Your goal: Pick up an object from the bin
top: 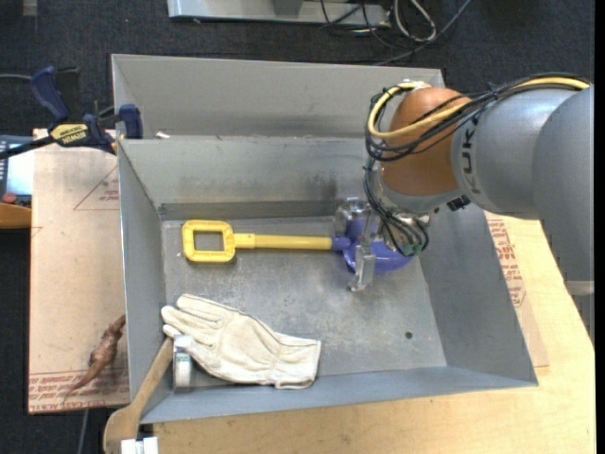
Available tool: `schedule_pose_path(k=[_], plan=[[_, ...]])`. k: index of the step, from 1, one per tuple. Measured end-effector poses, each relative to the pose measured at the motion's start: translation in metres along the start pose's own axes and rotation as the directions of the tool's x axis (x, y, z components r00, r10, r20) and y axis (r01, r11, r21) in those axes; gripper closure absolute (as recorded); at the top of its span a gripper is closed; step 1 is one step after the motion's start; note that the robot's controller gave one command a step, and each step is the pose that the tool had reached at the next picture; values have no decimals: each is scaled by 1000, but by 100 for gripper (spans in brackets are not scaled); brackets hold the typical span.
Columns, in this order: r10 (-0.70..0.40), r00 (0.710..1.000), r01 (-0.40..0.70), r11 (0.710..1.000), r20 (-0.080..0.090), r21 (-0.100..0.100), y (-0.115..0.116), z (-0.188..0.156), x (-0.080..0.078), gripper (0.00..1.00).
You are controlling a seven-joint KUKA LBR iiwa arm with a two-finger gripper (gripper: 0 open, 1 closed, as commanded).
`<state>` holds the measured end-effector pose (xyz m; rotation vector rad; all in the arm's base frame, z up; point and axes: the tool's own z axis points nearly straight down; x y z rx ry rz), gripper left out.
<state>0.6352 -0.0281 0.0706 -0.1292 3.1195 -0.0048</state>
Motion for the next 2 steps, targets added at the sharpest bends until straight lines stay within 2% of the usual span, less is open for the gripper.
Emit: schedule_pose_path(k=[1, 2], plan=[[21, 1000, -21, 1000, -5, -13, 130, 0, -29, 100], [21, 1000, -21, 1000, -5, -12, 129, 0, -29, 100]])
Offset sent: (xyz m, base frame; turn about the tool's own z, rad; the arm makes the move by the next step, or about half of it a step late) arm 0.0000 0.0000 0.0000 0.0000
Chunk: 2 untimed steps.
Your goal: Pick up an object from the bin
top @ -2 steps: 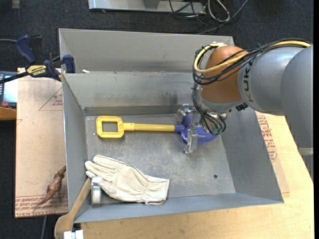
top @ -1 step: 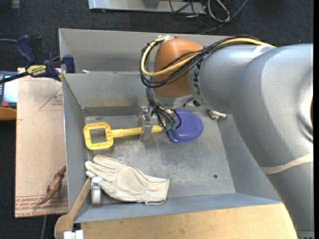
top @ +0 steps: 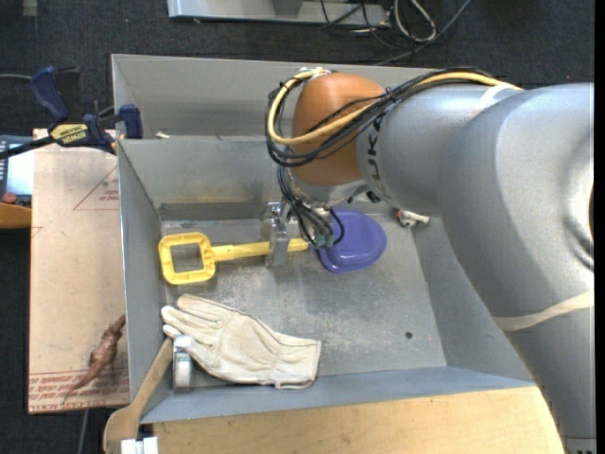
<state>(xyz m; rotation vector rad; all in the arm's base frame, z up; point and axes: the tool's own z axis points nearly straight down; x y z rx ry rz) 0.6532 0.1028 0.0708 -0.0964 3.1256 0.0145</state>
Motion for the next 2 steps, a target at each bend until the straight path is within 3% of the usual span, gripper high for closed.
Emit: schedule_pose_path(k=[2], plan=[[-2, 1000, 2, 1000, 1, 0, 0, -12, 0, 100]])
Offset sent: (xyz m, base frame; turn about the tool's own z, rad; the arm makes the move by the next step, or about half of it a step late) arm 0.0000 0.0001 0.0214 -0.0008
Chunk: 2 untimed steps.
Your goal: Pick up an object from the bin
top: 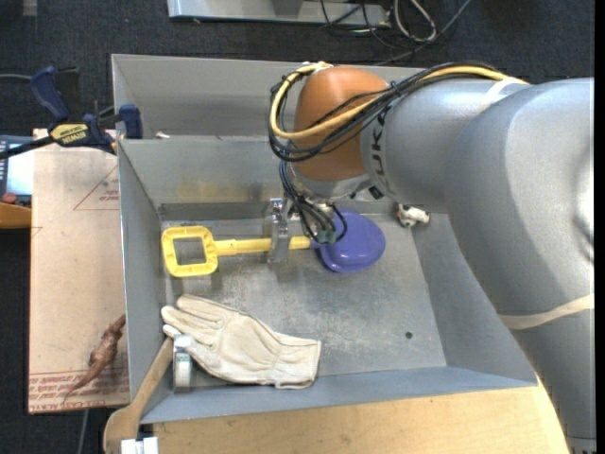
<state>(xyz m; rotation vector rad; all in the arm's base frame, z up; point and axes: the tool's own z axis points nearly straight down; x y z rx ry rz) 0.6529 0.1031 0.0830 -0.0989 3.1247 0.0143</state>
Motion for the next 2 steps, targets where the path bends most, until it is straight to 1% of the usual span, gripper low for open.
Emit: schedule_pose_path(k=[1, 2], plan=[[0, 1000, 0, 1000, -6, 0, 0, -19, 1, 100], [-1, 1000, 1, 1000, -7, 0, 1, -55, 1, 100]])
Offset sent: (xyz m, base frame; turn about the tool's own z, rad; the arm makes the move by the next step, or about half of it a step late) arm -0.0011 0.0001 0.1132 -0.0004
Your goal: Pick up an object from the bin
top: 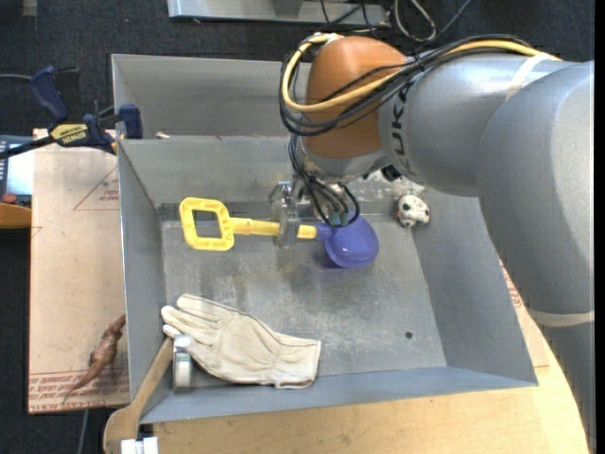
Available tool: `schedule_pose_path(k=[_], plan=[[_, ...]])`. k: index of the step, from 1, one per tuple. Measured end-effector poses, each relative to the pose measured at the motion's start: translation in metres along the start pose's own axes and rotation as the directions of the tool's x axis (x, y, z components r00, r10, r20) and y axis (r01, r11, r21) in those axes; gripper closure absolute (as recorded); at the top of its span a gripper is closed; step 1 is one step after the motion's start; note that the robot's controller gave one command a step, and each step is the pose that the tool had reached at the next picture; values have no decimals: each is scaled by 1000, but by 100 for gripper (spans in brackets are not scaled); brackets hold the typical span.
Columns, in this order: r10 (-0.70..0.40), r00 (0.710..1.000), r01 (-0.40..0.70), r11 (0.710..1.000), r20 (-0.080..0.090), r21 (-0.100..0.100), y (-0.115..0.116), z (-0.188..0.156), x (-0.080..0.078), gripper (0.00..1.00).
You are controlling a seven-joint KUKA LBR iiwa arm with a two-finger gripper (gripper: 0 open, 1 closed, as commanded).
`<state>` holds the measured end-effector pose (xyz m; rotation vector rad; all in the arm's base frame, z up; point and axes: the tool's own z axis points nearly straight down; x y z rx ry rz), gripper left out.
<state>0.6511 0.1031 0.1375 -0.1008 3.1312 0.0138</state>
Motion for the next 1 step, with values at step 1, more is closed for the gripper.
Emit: schedule_pose_path(k=[1], plan=[[-1, 1000, 1, 1000, 11, -1, 1, -31, -3, 100]])
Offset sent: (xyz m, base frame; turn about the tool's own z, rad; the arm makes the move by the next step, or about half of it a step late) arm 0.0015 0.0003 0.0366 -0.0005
